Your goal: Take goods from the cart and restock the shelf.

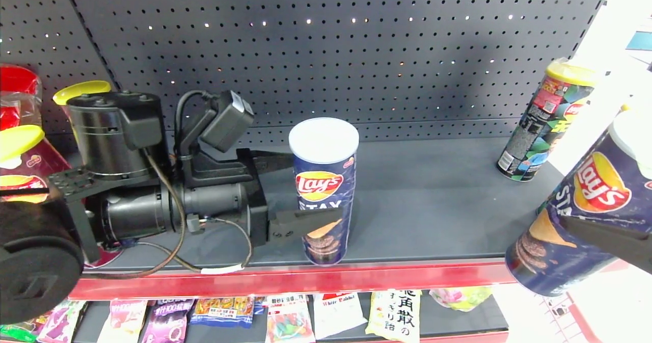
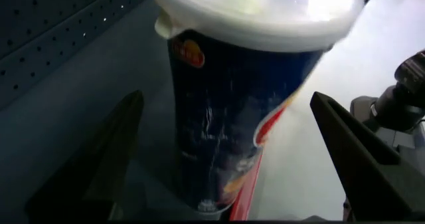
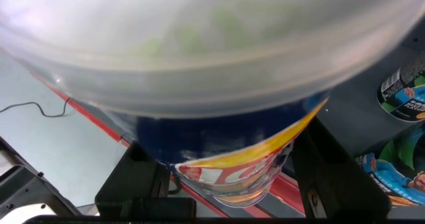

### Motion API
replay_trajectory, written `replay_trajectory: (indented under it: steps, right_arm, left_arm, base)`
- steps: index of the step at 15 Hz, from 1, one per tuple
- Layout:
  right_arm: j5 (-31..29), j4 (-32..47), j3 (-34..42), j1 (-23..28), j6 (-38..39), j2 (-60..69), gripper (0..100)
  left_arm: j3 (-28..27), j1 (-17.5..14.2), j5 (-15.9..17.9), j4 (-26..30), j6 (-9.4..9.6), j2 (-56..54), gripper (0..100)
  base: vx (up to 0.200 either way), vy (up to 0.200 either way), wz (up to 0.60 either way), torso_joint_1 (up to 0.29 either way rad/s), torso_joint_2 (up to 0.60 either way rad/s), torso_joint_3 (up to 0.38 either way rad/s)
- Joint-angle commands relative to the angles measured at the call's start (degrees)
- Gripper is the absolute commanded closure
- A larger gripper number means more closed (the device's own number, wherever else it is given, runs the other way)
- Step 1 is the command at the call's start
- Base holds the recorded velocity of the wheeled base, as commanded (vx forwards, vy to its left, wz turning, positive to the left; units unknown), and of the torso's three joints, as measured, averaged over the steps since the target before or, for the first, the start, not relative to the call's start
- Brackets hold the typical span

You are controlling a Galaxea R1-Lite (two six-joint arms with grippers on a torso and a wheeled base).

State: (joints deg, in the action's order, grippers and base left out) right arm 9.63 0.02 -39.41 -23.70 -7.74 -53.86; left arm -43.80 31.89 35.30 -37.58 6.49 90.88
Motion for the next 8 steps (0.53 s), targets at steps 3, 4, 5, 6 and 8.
replay_trajectory:
  steps: [3, 4, 5, 6, 8]
  right_arm:
    - [0.0, 0.1, 0.3, 0.0, -0.1, 0.2, 100]
    - [0.0, 0.1, 0.1, -0.1, -0.1, 0.2, 100]
    - [0.1, 0.1, -0.1, -0.1, -0.1, -0.1, 100]
    - [0.1, 0.1, -0.3, -0.2, -0.2, -0.4, 100]
    - [0.4, 0.1, -1.5, -0.3, -0.2, -1.4, 100]
  left_arm:
    - [5.6, -1.4, 0.0, 0.0, 0.02, -6.2, 0]
    - [7.2, -2.2, 0.0, 0.0, 0.02, -7.6, 0]
    - [8.6, -2.6, -0.1, 0.0, -0.07, -9.1, 0]
    - [10.5, -3.3, -0.1, 0.1, -0.07, -10.7, 0]
    - [13.5, -4.9, -0.1, 0.1, -0.07, -13.9, 0]
  base:
    - [0.000, 0.000, 0.00, 0.000, 0.00, 0.000]
    - [0.000, 0.000, 0.00, 0.000, 0.00, 0.000]
    - [0.000, 0.000, 0.00, 0.000, 0.00, 0.000]
    - [0.000, 0.000, 0.00, 0.000, 0.00, 0.000]
    - [0.000, 0.000, 0.00, 0.000, 0.00, 0.000]
